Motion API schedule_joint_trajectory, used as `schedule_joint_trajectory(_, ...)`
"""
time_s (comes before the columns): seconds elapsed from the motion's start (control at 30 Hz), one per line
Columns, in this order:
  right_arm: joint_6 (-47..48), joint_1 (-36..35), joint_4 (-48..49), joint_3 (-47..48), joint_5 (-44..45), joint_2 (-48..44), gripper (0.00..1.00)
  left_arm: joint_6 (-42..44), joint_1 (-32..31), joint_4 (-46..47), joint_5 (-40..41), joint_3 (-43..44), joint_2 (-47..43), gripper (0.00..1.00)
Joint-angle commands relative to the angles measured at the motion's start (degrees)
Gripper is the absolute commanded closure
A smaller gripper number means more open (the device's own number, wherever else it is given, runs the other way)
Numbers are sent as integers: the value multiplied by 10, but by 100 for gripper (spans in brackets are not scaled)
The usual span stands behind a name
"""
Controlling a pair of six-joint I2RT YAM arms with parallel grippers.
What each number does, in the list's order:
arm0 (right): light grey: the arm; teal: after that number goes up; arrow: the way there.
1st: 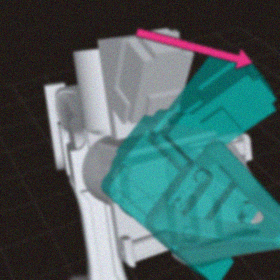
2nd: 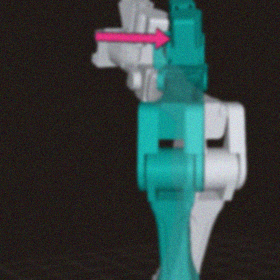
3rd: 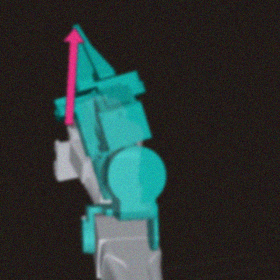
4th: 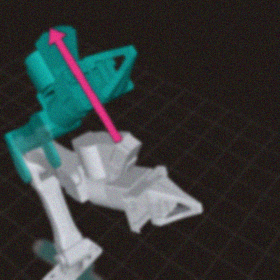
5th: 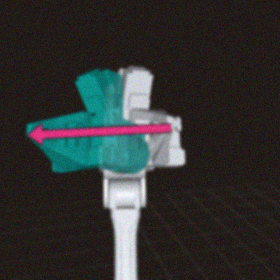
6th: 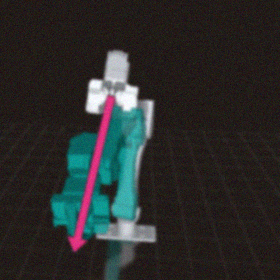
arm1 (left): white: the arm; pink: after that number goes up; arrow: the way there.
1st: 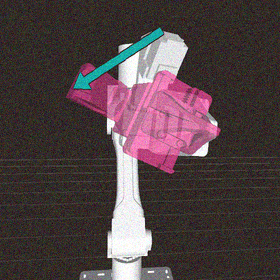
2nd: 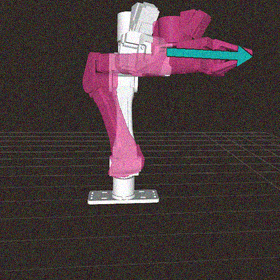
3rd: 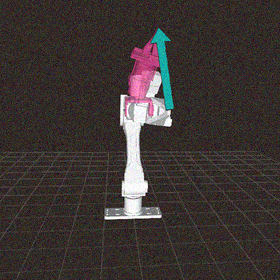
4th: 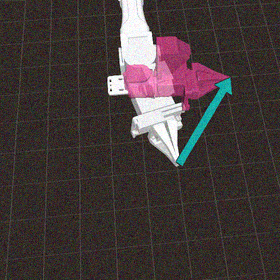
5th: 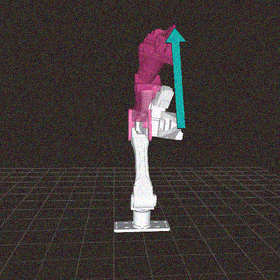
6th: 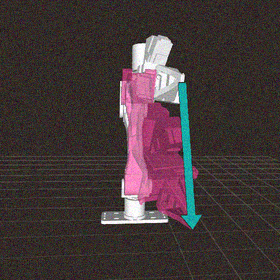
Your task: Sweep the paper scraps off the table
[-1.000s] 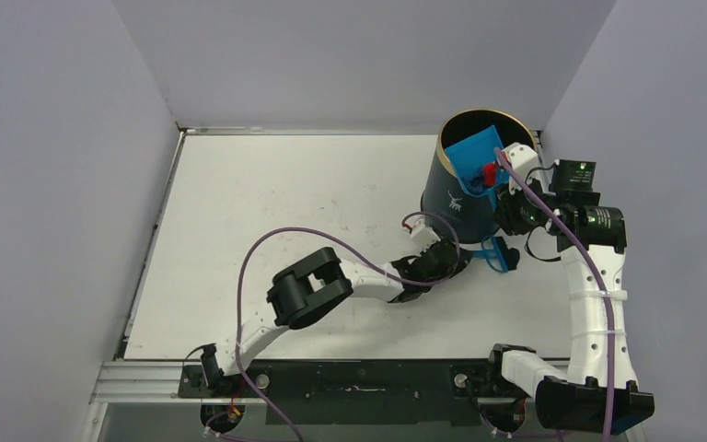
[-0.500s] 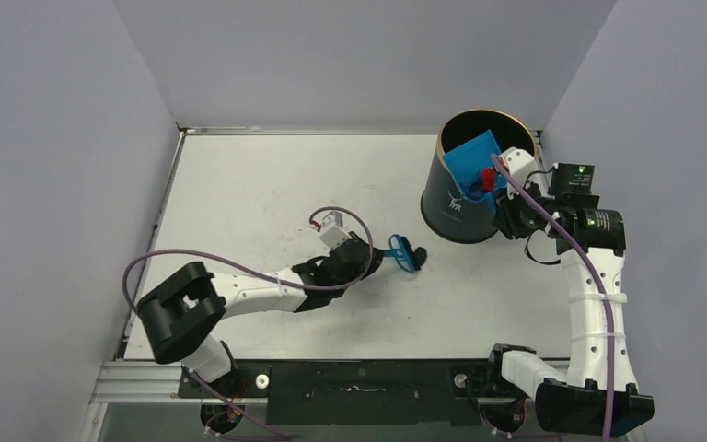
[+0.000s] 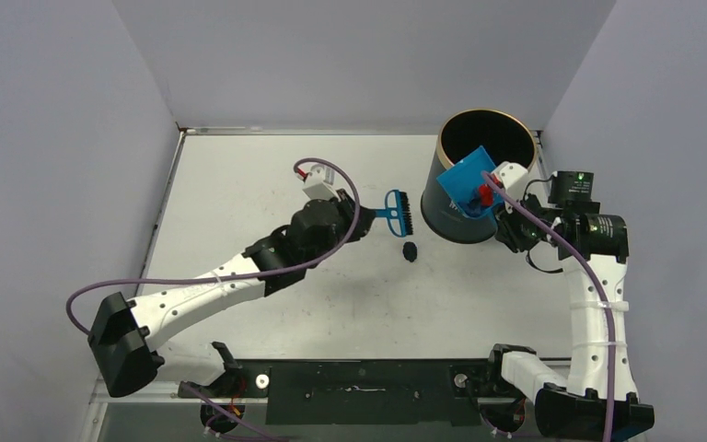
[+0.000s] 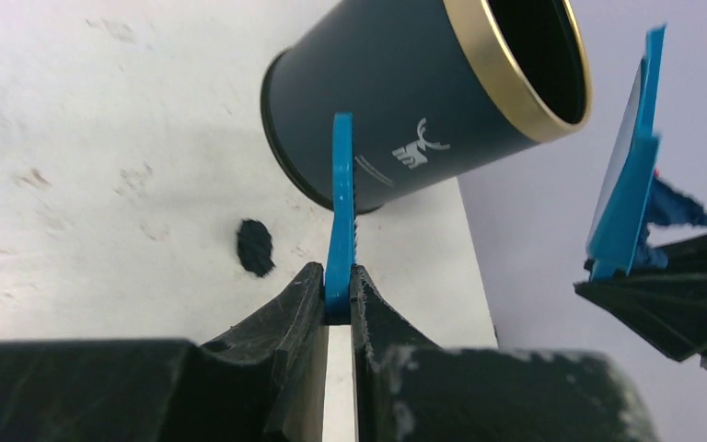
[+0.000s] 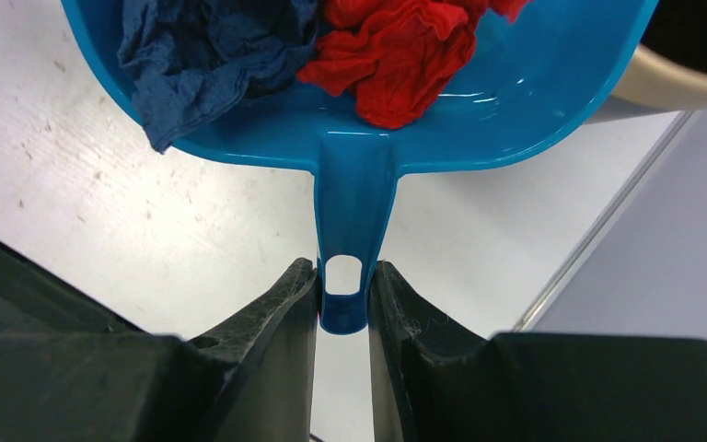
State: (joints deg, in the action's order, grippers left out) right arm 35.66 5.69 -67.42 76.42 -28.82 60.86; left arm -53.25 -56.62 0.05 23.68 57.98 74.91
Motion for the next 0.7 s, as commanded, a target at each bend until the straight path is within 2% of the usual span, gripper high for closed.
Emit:
schedule_joint_trajectory(0.0, 84, 2, -57, 9, 17, -29, 95, 90, 59, -78, -87, 37, -32, 100)
schedule_joint_trajectory(0.13, 162, 1, -126, -5, 21, -39, 95, 71, 75, -33, -120, 11, -38, 100)
schedule_joint_trajectory(0.47, 260, -18, -130, -84, 132, -88, 95, 61, 98, -8, -229, 60, 80, 100)
schedule_joint_trajectory(0.67, 299, -36, -129, -162, 147, -104, 95, 23, 103, 83, -279, 48, 146, 100)
